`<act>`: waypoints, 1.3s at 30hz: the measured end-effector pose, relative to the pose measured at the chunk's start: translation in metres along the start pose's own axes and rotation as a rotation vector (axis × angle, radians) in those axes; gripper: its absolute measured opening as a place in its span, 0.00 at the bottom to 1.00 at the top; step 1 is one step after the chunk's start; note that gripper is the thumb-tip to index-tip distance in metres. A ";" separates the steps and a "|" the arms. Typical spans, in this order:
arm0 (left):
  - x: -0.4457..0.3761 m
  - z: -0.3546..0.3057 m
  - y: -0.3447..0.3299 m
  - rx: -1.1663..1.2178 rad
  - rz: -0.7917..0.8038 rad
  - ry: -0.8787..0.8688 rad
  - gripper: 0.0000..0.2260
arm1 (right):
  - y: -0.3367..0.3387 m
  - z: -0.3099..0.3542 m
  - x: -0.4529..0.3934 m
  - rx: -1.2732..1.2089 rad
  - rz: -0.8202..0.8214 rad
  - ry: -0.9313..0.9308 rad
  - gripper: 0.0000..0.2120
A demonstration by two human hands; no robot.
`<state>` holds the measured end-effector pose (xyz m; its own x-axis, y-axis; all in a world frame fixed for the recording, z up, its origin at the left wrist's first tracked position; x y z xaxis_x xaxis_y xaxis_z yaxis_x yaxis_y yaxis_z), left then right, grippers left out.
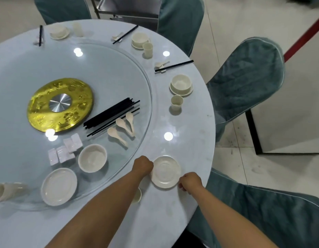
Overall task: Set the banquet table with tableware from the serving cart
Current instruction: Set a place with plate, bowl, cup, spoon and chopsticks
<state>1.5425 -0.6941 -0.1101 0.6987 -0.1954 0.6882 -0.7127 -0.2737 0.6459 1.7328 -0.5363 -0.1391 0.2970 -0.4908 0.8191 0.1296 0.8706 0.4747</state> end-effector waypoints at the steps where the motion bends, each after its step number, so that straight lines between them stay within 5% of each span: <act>1: 0.000 0.003 0.002 -0.013 0.001 0.000 0.11 | -0.001 0.001 -0.001 0.011 -0.003 0.000 0.09; 4: 0.002 0.009 0.016 -0.015 -0.034 -0.018 0.06 | 0.006 0.013 0.000 0.027 -0.058 0.028 0.09; 9: 0.013 0.021 0.055 0.124 -0.075 -0.019 0.10 | 0.014 0.064 0.012 0.107 -0.085 0.130 0.11; 21: 0.044 0.127 0.194 0.355 -0.453 0.073 0.09 | -0.069 0.231 0.075 0.195 -0.016 0.503 0.08; 28: 0.039 0.205 0.203 0.467 -0.533 0.199 0.08 | -0.131 0.268 0.085 0.232 0.030 0.565 0.08; 39: 0.021 0.226 0.196 0.593 -0.519 0.247 0.10 | -0.168 0.283 0.080 0.143 0.046 0.533 0.17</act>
<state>1.4320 -0.9642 -0.0435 0.8467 0.2865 0.4483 -0.1041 -0.7372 0.6677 1.4674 -0.7320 -0.0622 0.7416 -0.3346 0.5814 -0.0134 0.8592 0.5115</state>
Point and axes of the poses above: each hand's wrist, its own x-axis away from the middle knuckle, its own y-axis out of the back of the hand, z = x × y, the point moved 9 cm from there along -x, towards the middle knuckle, and after that the axes turned 3 degrees about -z, right-handed, at the moved point
